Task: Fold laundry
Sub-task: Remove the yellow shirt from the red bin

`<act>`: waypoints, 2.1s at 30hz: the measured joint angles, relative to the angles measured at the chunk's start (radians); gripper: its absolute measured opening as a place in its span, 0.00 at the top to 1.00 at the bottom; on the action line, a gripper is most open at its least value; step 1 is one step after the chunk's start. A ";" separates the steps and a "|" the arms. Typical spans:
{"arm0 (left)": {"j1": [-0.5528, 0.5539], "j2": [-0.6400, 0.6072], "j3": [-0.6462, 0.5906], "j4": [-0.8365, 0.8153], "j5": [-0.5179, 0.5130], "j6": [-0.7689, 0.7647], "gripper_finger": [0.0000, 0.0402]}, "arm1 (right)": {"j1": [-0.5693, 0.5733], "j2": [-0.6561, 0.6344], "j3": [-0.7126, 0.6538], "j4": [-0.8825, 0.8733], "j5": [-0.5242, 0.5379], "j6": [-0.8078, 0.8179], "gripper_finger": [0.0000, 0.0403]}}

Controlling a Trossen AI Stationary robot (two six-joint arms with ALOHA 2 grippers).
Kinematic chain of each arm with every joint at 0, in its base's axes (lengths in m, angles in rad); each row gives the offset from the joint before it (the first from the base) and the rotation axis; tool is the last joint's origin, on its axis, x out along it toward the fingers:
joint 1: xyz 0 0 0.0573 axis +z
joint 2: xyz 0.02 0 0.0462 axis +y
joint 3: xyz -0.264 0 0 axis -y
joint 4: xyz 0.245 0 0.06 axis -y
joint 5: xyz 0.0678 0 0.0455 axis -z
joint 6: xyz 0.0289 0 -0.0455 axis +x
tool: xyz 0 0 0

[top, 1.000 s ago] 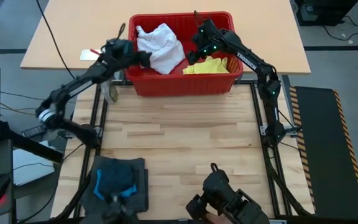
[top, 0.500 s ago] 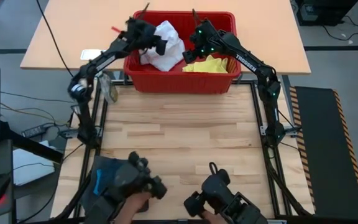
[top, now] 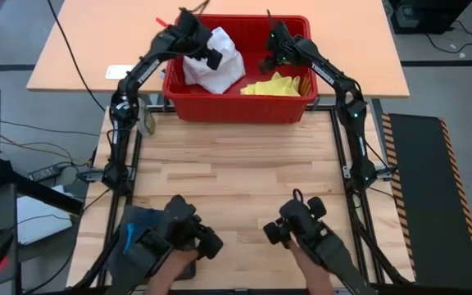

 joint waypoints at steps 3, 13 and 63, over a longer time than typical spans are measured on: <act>0.001 -0.036 -0.003 0.005 -0.020 0.025 0.43 | -0.035 0.054 -0.001 -0.035 -0.026 -0.009 0.51; 0.003 -0.072 -0.010 0.025 -0.030 -0.004 0.43 | -0.044 0.205 0.000 -0.211 -0.030 -0.292 0.51; -0.254 -0.138 -0.010 -0.028 -0.030 0.130 0.43 | 0.137 -0.434 0.060 -0.127 -0.552 -0.210 1.00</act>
